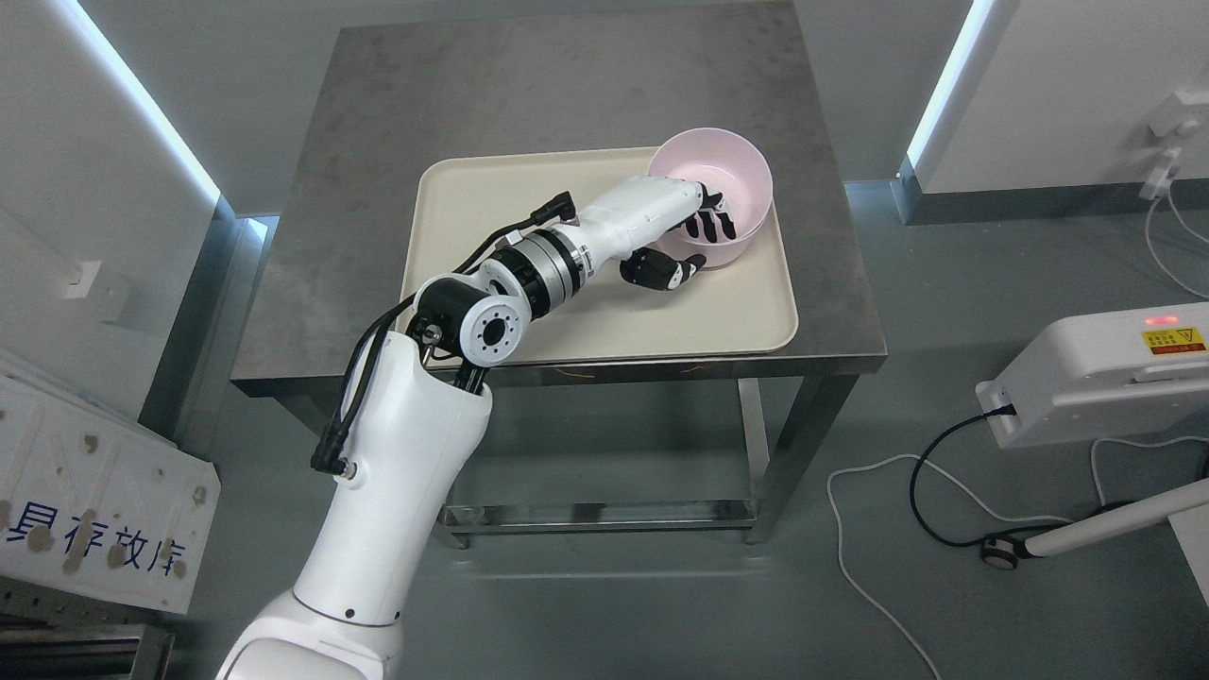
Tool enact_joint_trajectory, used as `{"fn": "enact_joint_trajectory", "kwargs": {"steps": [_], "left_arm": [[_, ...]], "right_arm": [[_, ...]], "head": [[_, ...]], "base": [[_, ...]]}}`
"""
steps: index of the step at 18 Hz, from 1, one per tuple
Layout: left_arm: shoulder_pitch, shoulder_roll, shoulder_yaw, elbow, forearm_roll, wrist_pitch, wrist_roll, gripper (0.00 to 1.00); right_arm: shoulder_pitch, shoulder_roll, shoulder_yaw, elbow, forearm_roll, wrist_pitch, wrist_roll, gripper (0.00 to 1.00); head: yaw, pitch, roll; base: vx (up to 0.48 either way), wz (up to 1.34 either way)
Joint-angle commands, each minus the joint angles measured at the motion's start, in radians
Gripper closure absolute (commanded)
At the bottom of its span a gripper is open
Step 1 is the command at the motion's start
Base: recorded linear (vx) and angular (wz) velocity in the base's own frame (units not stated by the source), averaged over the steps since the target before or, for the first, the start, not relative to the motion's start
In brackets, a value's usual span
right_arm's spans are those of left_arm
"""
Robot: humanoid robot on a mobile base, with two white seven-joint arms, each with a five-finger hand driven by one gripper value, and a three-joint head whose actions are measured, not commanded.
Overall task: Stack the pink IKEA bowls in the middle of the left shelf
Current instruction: 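Grip the rim of the stacked pink bowls with the left hand and lift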
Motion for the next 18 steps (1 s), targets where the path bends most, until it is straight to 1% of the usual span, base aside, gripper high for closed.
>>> {"fn": "enact_joint_trajectory", "kwargs": {"steps": [1, 4, 6, 9, 10, 12, 18], "left_arm": [[0.002, 0.017, 0.101, 0.004, 0.003, -0.124, -0.002, 1.00], [0.004, 0.017, 0.156, 0.004, 0.010, -0.184, 0.001, 1.00], [0.005, 0.017, 0.207, 0.001, 0.033, -0.257, 0.007, 1.00], [0.016, 0.017, 0.281, -0.013, 0.107, -0.360, 0.006, 1.00], [0.025, 0.017, 0.308, -0.016, 0.127, -0.411, 0.003, 0.99], [0.037, 0.017, 0.333, -0.021, 0.151, -0.462, -0.001, 0.99], [0.050, 0.017, 0.347, -0.061, 0.190, -0.476, -0.001, 0.99]], "right_arm": [[0.000, -0.017, -0.005, -0.017, -0.002, 0.001, 0.000, 0.00], [0.000, -0.017, -0.005, -0.017, -0.002, 0.001, 0.000, 0.00], [0.000, -0.017, -0.005, -0.017, -0.002, 0.001, 0.000, 0.00], [0.000, -0.017, -0.005, -0.017, -0.002, 0.001, 0.000, 0.00], [0.000, -0.017, -0.005, -0.017, -0.002, 0.001, 0.000, 0.00], [0.000, -0.017, -0.005, -0.017, -0.002, 0.001, 0.000, 0.00], [0.000, -0.017, -0.005, -0.017, -0.002, 0.001, 0.000, 0.00]], "head": [[0.0000, 0.000, 0.000], [0.0000, 0.000, 0.000], [0.0000, 0.000, 0.000], [0.0000, 0.000, 0.000], [0.0000, 0.000, 0.000], [0.0000, 0.000, 0.000], [0.0000, 0.000, 0.000]], "base": [[0.000, 0.00], [0.000, 0.00], [0.000, 0.00], [0.000, 0.00], [0.000, 0.00], [0.000, -0.01], [-0.005, 0.00]]}}
